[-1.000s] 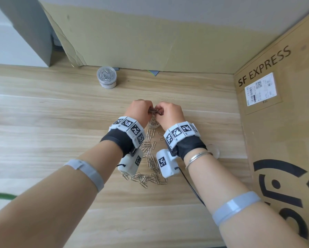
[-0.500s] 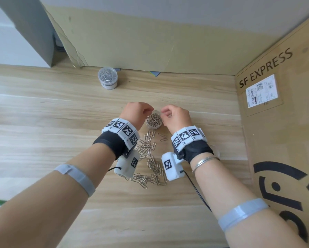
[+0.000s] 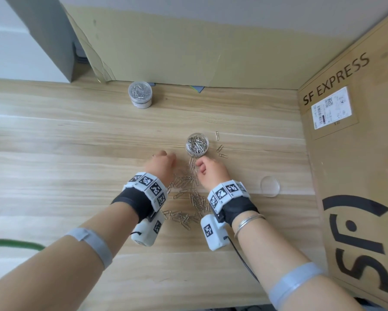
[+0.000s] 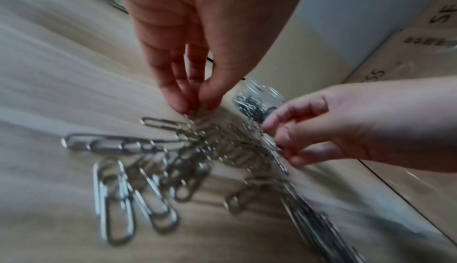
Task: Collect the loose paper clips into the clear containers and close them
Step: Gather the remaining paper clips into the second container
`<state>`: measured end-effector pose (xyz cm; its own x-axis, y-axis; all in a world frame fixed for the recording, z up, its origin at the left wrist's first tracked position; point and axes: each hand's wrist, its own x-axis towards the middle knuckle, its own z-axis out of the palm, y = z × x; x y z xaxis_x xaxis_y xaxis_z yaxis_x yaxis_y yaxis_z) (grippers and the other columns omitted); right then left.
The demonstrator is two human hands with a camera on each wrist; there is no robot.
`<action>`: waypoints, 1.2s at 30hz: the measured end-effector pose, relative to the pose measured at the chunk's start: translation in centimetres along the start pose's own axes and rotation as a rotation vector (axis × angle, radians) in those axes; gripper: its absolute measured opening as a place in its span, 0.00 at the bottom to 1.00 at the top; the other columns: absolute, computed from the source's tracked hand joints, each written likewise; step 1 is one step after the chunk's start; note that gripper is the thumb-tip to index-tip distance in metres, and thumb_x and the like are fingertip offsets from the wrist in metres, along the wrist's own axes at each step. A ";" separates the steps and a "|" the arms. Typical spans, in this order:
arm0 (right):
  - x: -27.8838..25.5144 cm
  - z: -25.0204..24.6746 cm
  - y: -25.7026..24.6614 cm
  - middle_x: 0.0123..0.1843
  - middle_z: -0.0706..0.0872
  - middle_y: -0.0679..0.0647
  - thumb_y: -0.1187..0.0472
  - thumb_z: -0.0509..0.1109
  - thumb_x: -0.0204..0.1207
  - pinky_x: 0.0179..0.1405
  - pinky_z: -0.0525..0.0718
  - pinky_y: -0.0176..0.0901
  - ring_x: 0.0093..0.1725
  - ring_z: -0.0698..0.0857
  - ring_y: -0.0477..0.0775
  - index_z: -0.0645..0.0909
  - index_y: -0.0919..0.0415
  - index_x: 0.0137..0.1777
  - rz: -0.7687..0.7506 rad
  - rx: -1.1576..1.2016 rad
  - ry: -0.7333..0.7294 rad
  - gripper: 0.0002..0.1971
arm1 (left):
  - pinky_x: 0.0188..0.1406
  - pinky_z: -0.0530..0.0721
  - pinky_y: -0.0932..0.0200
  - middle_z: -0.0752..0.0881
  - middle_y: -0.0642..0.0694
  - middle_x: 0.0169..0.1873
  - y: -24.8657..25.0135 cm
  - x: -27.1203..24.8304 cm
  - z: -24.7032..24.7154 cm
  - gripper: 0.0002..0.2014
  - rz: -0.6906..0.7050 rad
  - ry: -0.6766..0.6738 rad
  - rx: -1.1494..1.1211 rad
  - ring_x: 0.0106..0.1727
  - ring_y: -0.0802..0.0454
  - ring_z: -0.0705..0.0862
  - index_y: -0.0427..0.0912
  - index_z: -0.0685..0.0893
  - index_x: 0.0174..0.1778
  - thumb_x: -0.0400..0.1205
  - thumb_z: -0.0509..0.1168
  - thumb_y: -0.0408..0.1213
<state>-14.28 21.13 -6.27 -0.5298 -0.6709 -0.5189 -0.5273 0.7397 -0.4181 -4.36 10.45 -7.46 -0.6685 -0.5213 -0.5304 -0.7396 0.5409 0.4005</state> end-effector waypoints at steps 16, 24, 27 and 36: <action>-1.7 2.0 0.5 0.74 0.63 0.54 0.53 0.85 0.56 0.70 0.73 0.52 0.71 0.69 0.60 0.56 0.48 0.79 -0.073 -0.264 -0.127 0.54 | 0.68 0.75 0.53 0.68 0.44 0.67 -0.3 -1.5 2.2 0.43 0.174 -0.084 0.133 0.67 0.44 0.72 0.42 0.64 0.73 0.65 0.78 0.43; -0.7 1.6 -0.4 0.71 0.74 0.54 0.68 0.71 0.73 0.64 0.75 0.42 0.67 0.78 0.56 0.73 0.59 0.70 -0.160 -0.125 -0.042 0.25 | 0.53 0.78 0.52 0.79 0.40 0.58 0.2 -1.0 2.1 0.18 0.170 0.032 0.013 0.58 0.40 0.81 0.37 0.76 0.63 0.77 0.66 0.33; -0.6 1.6 -0.6 0.70 0.77 0.54 0.69 0.69 0.73 0.62 0.75 0.43 0.66 0.79 0.56 0.75 0.60 0.67 -0.168 -0.118 -0.018 0.21 | 0.51 0.78 0.53 0.81 0.39 0.56 0.5 -0.8 2.2 0.16 0.155 0.039 0.035 0.57 0.40 0.81 0.37 0.77 0.61 0.77 0.64 0.29; -0.3 1.5 -0.7 0.53 0.88 0.58 0.69 0.67 0.72 0.48 0.80 0.43 0.53 0.85 0.61 0.83 0.57 0.56 -0.077 -0.071 0.036 0.14 | 0.44 0.75 0.57 0.86 0.37 0.49 0.7 -0.1 2.0 0.11 0.121 0.014 -0.023 0.51 0.40 0.83 0.36 0.83 0.53 0.75 0.65 0.30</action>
<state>-12.78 20.87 -6.90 -0.5084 -0.7283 -0.4595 -0.6129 0.6809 -0.4010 -4.64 12.18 -8.58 -0.7541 -0.4620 -0.4668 -0.6547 0.5851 0.4786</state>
